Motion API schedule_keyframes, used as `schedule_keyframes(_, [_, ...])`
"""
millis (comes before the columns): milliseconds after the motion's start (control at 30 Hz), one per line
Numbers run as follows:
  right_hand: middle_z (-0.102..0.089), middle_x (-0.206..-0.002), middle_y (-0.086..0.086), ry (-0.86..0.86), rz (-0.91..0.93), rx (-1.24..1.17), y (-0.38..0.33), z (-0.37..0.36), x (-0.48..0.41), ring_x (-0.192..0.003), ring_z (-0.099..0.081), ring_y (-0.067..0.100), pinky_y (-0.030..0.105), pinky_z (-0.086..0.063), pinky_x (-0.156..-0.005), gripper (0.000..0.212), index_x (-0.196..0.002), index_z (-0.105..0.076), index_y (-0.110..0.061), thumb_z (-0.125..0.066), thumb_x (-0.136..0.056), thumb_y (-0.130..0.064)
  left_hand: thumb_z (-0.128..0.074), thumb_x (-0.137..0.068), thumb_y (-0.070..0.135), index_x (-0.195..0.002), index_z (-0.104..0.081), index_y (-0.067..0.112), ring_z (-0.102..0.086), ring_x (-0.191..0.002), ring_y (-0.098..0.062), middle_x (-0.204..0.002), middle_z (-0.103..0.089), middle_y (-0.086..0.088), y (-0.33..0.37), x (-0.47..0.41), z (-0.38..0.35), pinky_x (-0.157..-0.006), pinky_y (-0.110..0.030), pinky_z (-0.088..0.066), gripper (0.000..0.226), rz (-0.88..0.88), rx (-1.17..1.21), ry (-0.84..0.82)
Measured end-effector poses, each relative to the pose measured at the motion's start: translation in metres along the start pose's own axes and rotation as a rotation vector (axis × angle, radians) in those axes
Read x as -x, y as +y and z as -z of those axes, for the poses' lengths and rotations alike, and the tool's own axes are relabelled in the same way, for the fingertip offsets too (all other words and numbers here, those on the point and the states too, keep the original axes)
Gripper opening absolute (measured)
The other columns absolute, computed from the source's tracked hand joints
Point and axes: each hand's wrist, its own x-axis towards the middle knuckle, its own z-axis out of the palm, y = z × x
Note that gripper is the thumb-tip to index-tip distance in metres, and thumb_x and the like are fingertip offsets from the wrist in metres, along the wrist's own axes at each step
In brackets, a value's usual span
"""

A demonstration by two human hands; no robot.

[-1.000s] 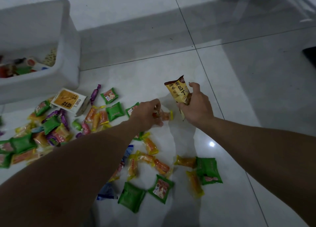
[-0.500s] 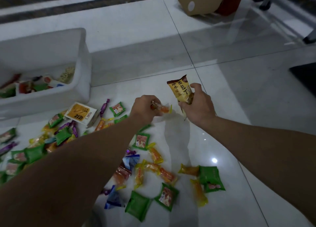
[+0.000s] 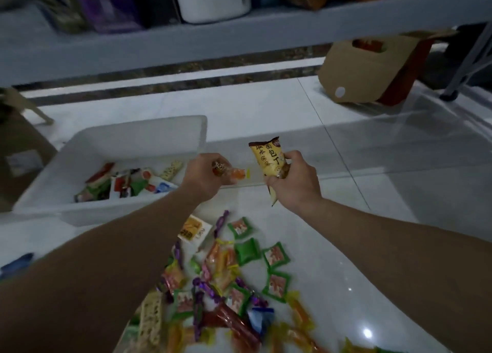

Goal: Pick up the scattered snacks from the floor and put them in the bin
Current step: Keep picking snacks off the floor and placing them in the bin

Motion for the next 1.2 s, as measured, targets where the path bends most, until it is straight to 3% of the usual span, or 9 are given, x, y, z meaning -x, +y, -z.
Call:
schedule_keyframes(200, [-0.064,-0.098,0.002,-0.021,0.009,-0.027,-0.06,-0.058,-0.025,-0.086,-0.063,0.023,0.039,-0.056,-0.075,0.042,-0.108,-0.049,-0.021,-0.074,-0.075,-0.025,-0.088,-0.063,0.019,-0.088,-0.072,0.016,-0.056,-0.069,-0.008,-0.08,-0.065,0.005,-0.051,-0.032,0.08,-0.062,-0.021,-0.044,0.03,0.056,-0.047,0.114])
schedule_keyframes(333, [-0.063,-0.1,0.0,-0.074,0.028,-0.001,-0.087,-0.096,-0.037,-0.087,-0.063,0.022,0.039,-0.056,-0.077,0.044,-0.112,-0.05,-0.021,-0.074,-0.075,-0.026,-0.089,-0.063,0.022,-0.083,-0.071,0.017,-0.066,-0.07,-0.018,-0.08,-0.07,-0.001,-0.1,-0.048,0.11,-0.061,-0.037,-0.059,0.027,0.161,0.032,0.132])
schedule_keyframes(500, [-0.063,-0.103,0.001,-0.103,0.024,0.024,-0.108,-0.135,-0.05,-0.091,-0.063,0.022,0.037,-0.055,-0.08,0.048,-0.117,-0.05,-0.019,-0.074,-0.076,-0.027,-0.09,-0.059,0.011,-0.079,-0.071,0.015,-0.07,-0.067,-0.029,-0.078,-0.071,-0.008,-0.145,-0.063,0.117,-0.056,-0.046,-0.059,0.028,0.22,0.068,0.12])
schedule_keyframes(600, [-0.064,-0.106,0.0,-0.122,0.024,0.039,-0.117,-0.154,-0.058,-0.094,-0.063,0.021,0.035,-0.053,-0.082,0.05,-0.118,-0.05,-0.02,-0.075,-0.075,-0.028,-0.09,-0.058,0.015,-0.079,-0.072,0.018,-0.069,-0.074,-0.024,-0.078,-0.071,-0.003,-0.17,-0.075,0.112,-0.069,-0.038,-0.059,0.028,0.216,0.07,0.068])
schedule_keyframes(700, [-0.064,-0.107,0.0,-0.137,0.031,0.055,-0.124,-0.17,-0.066,-0.095,-0.063,0.021,0.036,-0.054,-0.083,0.053,-0.12,-0.049,-0.02,-0.075,-0.075,-0.029,-0.086,-0.065,0.013,-0.086,-0.07,0.009,-0.066,-0.077,-0.022,-0.075,-0.064,-0.002,-0.185,-0.081,0.104,-0.065,-0.024,-0.054,0.027,0.219,0.099,-0.02])
schedule_keyframes(833, [-0.059,-0.099,-0.002,-0.155,0.038,0.073,-0.133,-0.188,-0.073,-0.088,-0.06,0.019,0.032,-0.053,-0.078,0.051,-0.118,-0.049,-0.019,-0.075,-0.075,-0.029,-0.084,-0.068,0.028,-0.117,-0.064,0.012,-0.055,-0.097,-0.013,-0.106,-0.061,-0.002,-0.2,-0.079,0.099,-0.081,-0.024,-0.044,0.056,0.169,0.001,-0.107])
schedule_keyframes(933, [-0.051,-0.094,-0.005,-0.177,0.039,0.079,-0.136,-0.201,-0.075,-0.084,-0.054,0.016,0.027,-0.048,-0.073,0.051,-0.12,-0.048,-0.018,-0.075,-0.077,-0.029,-0.081,-0.071,0.037,-0.133,-0.052,0.019,-0.05,-0.122,-0.019,-0.135,-0.053,-0.002,-0.208,-0.072,0.097,-0.094,-0.027,-0.04,0.071,0.174,-0.021,-0.142])
schedule_keyframes(1033, [-0.054,-0.105,0.001,-0.184,0.022,0.058,-0.137,-0.21,-0.074,-0.087,-0.053,0.017,0.025,-0.046,-0.074,0.058,-0.126,-0.046,-0.017,-0.075,-0.078,-0.031,-0.078,-0.073,0.041,-0.139,-0.047,0.022,-0.048,-0.123,-0.02,-0.139,-0.05,-0.002,-0.214,-0.063,0.097,-0.089,-0.026,-0.04,0.075,0.187,-0.038,-0.139])
schedule_keyframes(1200, [-0.054,-0.13,0.007,-0.197,0.03,0.053,-0.127,-0.209,-0.068,-0.115,-0.054,0.024,0.029,-0.045,-0.089,0.065,-0.136,-0.04,-0.015,-0.068,-0.084,-0.043,-0.077,-0.075,0.041,-0.139,-0.046,0.026,-0.05,-0.119,-0.019,-0.139,-0.051,-0.002,-0.208,-0.053,0.102,-0.083,-0.024,-0.039,0.072,0.19,-0.009,-0.077])
